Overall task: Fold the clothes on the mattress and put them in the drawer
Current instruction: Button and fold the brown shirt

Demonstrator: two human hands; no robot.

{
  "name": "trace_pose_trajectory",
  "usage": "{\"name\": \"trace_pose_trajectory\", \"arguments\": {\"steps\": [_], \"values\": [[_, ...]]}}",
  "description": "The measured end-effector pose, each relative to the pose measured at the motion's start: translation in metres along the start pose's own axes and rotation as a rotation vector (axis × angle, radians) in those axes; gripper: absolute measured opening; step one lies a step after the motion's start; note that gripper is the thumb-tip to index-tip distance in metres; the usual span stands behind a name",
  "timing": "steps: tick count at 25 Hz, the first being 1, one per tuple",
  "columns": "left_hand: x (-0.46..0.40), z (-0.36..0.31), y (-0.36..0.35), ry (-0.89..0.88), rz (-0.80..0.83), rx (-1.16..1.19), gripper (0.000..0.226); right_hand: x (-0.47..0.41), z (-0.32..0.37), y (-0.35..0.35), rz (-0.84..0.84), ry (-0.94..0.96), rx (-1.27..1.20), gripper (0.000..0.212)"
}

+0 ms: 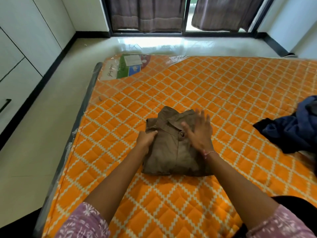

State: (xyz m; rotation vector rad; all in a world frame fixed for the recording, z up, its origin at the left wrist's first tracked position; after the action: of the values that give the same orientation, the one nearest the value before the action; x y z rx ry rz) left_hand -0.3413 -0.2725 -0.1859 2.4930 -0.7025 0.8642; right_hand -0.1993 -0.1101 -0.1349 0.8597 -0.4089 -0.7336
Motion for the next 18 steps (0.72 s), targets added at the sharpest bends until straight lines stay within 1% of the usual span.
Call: {"name": "trace_pose_trajectory", "arguments": {"steps": [1,3,4,7,8,9,10,12,13,15,17,18], "values": [[0.001,0.001,0.004,0.015,0.011,0.028,0.051,0.0,-0.023,0.014,-0.053,-0.154,-0.123,0.099],[0.007,0.005,0.004,0.04,0.069,0.04,0.033,0.015,-0.07,0.017,-0.007,-0.42,-0.27,0.105],[0.01,0.005,0.002,0.041,0.092,0.029,0.028,0.026,-0.084,0.014,0.02,-0.512,-0.345,0.1],[0.019,0.01,0.003,0.086,0.185,0.08,0.027,0.046,-0.089,0.004,0.118,-0.673,-0.693,0.054],[0.021,0.016,0.004,0.109,0.217,0.114,0.031,0.05,-0.086,0.002,0.177,-0.703,-0.756,0.047],[0.021,0.021,0.006,0.116,0.244,0.141,0.036,0.051,-0.083,0.0,0.229,-0.706,-0.77,0.046],[0.02,0.025,0.007,0.087,0.253,0.162,0.04,0.051,-0.08,-0.003,0.246,-0.687,-0.773,0.045],[0.02,0.022,0.007,-0.034,0.25,0.183,0.043,0.045,-0.066,-0.004,0.194,-0.595,-0.826,0.036],[0.023,0.018,0.007,-0.099,0.261,0.162,0.046,0.044,-0.058,-0.003,0.176,-0.56,-0.857,0.03],[0.03,0.006,0.007,-0.211,0.324,0.072,0.053,0.04,-0.039,-0.008,0.241,-0.543,-0.918,0.02],[0.026,-0.004,0.015,-0.29,0.366,-0.004,0.064,0.031,-0.023,-0.012,0.323,-0.509,-0.948,0.02],[0.02,-0.015,0.027,-0.322,0.335,-0.009,0.066,0.017,-0.012,-0.014,0.334,-0.478,-0.955,0.022]]}}
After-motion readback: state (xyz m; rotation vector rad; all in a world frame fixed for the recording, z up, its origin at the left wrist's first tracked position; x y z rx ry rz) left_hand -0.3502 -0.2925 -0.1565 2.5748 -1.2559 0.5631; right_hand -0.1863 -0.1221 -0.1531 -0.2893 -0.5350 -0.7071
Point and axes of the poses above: each hand's wrist, its own x-axis away from the middle knuckle, its own y-axis out of the back of the hand, z = x × y, the point moved 7 cm from there along -x, towards the middle knuckle, and after that the axes turned 1 degree about -x, right-handed, at the moved point
